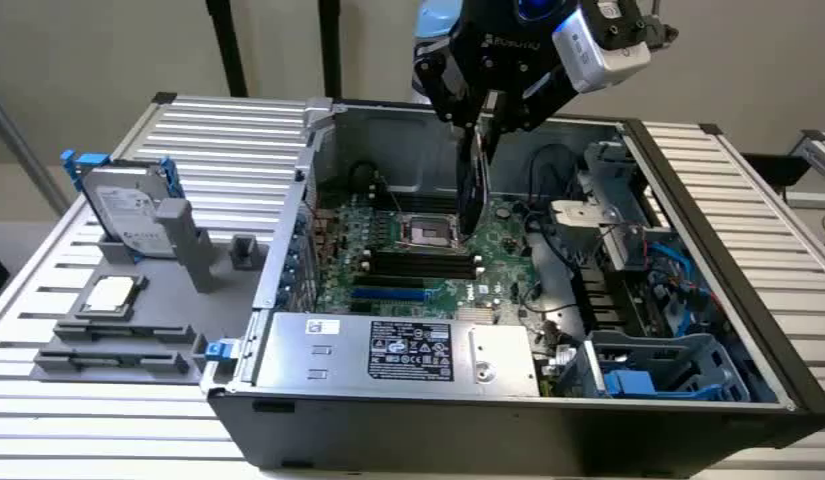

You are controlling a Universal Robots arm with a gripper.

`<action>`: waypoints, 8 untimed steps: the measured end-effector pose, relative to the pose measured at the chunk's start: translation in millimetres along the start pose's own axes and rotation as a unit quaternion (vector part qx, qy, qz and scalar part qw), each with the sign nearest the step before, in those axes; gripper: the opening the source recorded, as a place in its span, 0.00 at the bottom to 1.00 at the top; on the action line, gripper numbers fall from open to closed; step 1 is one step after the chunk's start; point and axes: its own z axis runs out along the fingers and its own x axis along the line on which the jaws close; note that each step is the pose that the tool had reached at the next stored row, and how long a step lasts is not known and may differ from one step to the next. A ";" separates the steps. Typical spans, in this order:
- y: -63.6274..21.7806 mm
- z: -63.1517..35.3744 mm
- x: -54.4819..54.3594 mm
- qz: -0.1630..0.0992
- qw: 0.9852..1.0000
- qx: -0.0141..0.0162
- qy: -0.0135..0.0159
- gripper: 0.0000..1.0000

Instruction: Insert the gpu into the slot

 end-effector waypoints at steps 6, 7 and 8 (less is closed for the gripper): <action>0.0 0.0 0.0 0.000 1.000 0.000 0.000 0.26; 0.0 0.0 0.0 0.000 1.000 0.000 0.000 0.26; 0.0 0.0 0.0 0.000 1.000 0.000 0.000 0.26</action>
